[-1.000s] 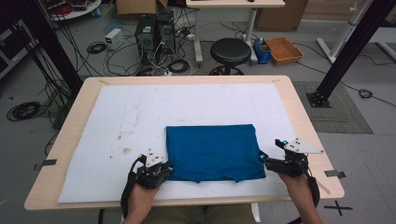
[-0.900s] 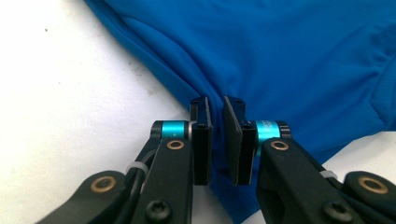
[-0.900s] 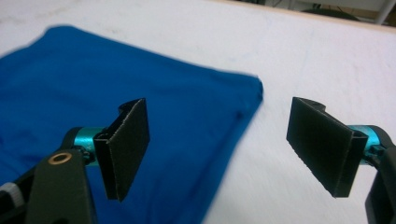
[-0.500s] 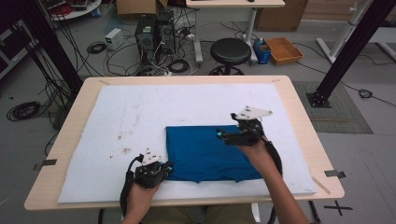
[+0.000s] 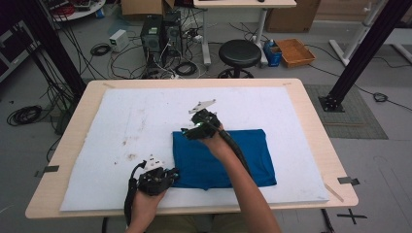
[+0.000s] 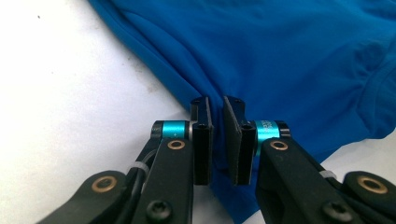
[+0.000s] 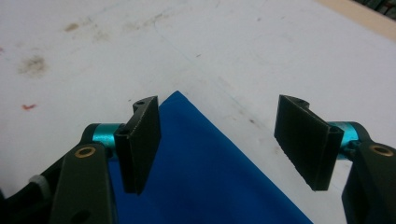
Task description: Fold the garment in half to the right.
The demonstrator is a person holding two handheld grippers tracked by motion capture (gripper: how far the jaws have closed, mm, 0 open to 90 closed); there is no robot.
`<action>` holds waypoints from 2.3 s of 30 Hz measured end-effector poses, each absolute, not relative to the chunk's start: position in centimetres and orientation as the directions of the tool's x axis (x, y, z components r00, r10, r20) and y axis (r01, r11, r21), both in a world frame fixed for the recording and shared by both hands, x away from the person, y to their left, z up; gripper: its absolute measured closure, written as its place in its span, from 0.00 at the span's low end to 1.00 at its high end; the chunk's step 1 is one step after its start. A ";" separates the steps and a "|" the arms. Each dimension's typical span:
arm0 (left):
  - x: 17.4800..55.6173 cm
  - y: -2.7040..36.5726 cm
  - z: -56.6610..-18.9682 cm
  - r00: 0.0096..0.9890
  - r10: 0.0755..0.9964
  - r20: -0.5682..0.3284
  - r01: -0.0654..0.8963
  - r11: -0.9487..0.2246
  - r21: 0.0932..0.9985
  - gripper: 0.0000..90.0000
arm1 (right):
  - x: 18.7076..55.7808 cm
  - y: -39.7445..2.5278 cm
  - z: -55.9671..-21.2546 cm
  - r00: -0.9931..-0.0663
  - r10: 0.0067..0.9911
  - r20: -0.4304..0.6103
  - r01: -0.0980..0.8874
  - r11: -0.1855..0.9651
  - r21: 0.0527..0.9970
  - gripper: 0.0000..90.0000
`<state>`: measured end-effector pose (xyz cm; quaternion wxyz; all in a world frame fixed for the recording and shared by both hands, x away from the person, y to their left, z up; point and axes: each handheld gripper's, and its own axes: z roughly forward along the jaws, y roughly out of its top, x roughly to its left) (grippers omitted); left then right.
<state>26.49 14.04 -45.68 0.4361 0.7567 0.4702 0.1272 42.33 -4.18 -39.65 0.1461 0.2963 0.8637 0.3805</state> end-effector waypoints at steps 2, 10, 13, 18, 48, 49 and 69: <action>26.5 14.0 -45.7 0.524 0.823 -0.221 0.602 -0.174 0.779 0.91 | 42.7 -2.8 -40.3 -0.788 0.614 -0.037 0.409 0.568 0.714 0.42; 26.5 14.1 -45.7 0.527 0.819 -0.227 0.602 -0.171 0.780 0.91 | 43.7 0.9 -42.8 -0.803 0.587 -0.103 0.403 0.663 0.630 0.60; 26.5 14.1 -45.7 0.531 0.818 -0.222 0.600 -0.177 0.780 0.91 | 43.9 1.2 -43.3 -0.802 0.589 -0.100 0.413 0.667 0.620 0.68; 26.4 14.0 -45.7 0.530 0.821 -0.213 0.593 -0.179 0.785 0.91 | 44.0 1.2 -43.4 -0.815 0.577 -0.058 0.423 0.660 0.621 0.85; 27.0 10.8 -41.5 0.699 0.620 -0.356 0.506 -0.077 0.859 0.93 | 42.1 -9.4 -39.5 -0.755 0.646 0.113 0.441 0.373 0.816 0.97; 27.3 10.5 -41.2 0.704 0.611 -0.363 0.504 -0.070 0.861 0.93 | 42.1 -10.1 -39.4 -0.747 0.653 0.124 0.444 0.352 0.824 0.97; 31.7 -2.8 -40.4 0.752 0.506 -0.422 0.577 -0.198 0.792 0.93 | 41.0 -22.4 -40.2 -0.580 0.797 0.170 0.512 0.194 0.837 0.97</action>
